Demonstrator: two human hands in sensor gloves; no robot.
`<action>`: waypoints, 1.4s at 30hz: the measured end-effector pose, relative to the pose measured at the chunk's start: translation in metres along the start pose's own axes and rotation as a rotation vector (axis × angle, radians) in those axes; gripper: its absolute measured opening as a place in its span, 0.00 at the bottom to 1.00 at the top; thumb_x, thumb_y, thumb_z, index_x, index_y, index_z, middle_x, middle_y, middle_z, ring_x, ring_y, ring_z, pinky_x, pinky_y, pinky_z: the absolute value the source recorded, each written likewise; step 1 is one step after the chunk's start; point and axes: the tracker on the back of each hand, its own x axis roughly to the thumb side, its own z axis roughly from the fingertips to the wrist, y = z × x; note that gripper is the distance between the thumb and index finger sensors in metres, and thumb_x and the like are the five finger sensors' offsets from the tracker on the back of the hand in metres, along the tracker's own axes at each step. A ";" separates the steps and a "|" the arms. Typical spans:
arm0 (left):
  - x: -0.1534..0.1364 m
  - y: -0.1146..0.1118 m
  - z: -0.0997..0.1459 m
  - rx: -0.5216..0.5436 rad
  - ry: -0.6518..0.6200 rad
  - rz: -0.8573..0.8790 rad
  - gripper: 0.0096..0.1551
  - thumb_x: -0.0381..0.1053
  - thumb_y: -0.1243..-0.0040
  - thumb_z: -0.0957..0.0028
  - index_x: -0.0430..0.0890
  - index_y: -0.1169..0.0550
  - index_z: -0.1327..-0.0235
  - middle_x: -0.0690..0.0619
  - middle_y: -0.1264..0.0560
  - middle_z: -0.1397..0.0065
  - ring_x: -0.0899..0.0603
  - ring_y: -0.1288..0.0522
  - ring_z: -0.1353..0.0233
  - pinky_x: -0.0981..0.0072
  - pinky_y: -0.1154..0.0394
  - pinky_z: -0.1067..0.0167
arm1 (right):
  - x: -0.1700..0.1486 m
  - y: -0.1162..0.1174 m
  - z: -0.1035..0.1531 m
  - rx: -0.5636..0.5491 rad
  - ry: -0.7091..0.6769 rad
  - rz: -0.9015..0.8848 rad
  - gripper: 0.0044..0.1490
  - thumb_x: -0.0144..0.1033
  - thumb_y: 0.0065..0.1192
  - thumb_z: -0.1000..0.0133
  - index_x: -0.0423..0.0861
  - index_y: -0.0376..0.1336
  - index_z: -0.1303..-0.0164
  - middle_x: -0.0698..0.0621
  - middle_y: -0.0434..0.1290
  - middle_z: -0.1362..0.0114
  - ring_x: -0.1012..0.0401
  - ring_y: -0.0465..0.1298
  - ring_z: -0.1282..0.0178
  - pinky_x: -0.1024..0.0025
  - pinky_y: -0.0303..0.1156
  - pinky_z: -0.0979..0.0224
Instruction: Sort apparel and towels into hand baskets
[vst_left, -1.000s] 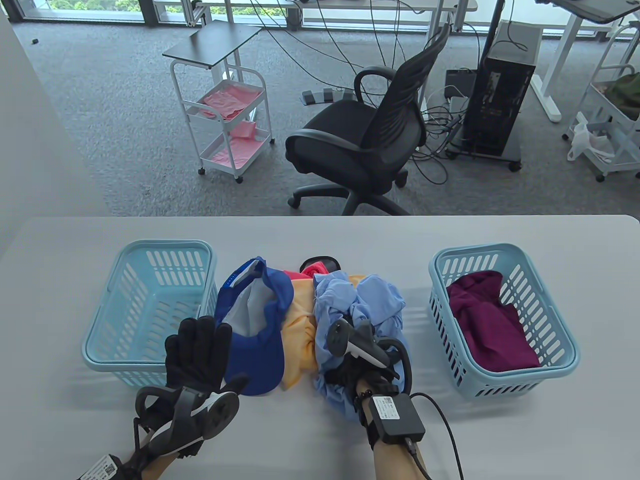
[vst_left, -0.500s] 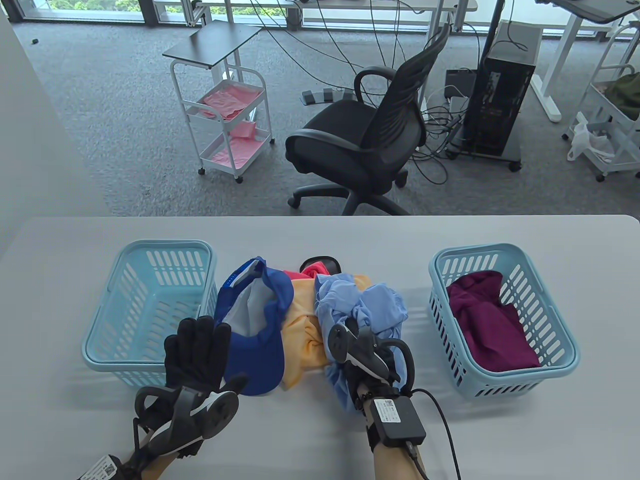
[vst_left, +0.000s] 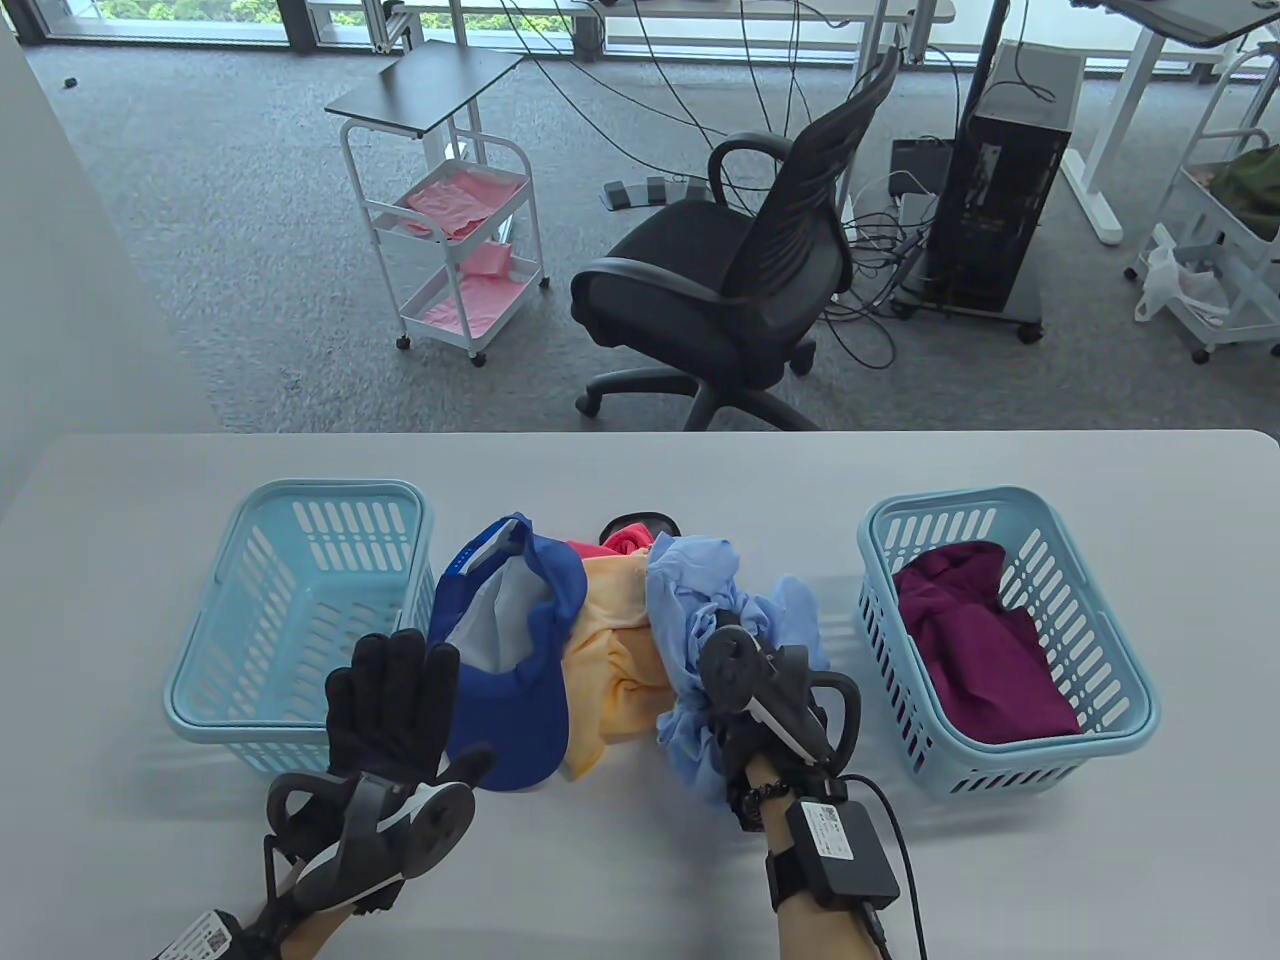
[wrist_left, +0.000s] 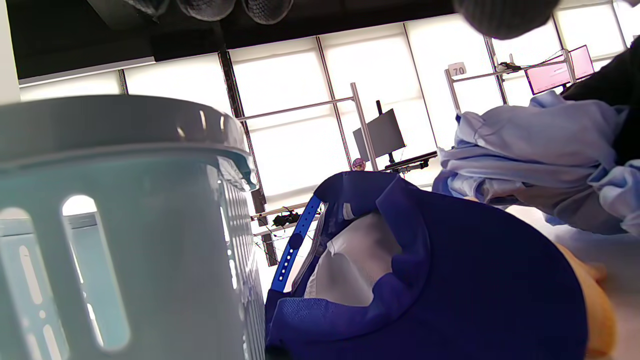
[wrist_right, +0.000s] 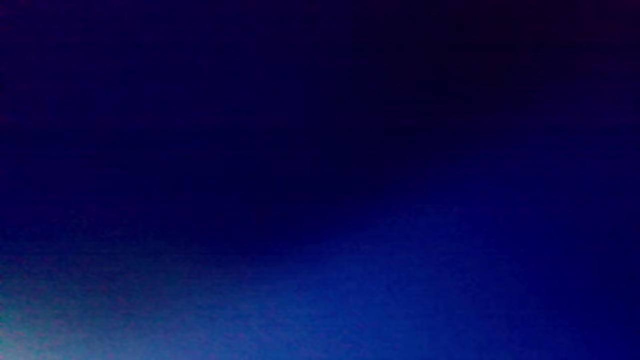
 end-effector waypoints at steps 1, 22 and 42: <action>0.000 0.000 0.000 0.002 0.000 -0.001 0.58 0.71 0.55 0.43 0.37 0.57 0.14 0.28 0.54 0.13 0.18 0.50 0.17 0.25 0.47 0.25 | 0.001 -0.008 0.001 -0.012 0.000 -0.031 0.49 0.35 0.82 0.54 0.48 0.57 0.23 0.36 0.77 0.36 0.43 0.86 0.49 0.57 0.90 0.53; 0.000 0.001 0.001 0.005 0.000 -0.012 0.57 0.71 0.55 0.43 0.38 0.56 0.14 0.28 0.54 0.13 0.18 0.50 0.17 0.25 0.47 0.25 | -0.044 -0.190 0.011 -0.238 0.065 0.039 0.48 0.32 0.81 0.53 0.49 0.58 0.23 0.34 0.75 0.34 0.40 0.84 0.46 0.53 0.88 0.50; 0.003 0.002 0.001 0.009 -0.003 -0.029 0.57 0.71 0.55 0.42 0.37 0.56 0.14 0.27 0.54 0.13 0.18 0.50 0.17 0.25 0.47 0.25 | -0.150 -0.156 -0.024 -0.008 0.279 0.248 0.44 0.28 0.81 0.54 0.52 0.62 0.27 0.35 0.74 0.32 0.39 0.82 0.44 0.50 0.86 0.47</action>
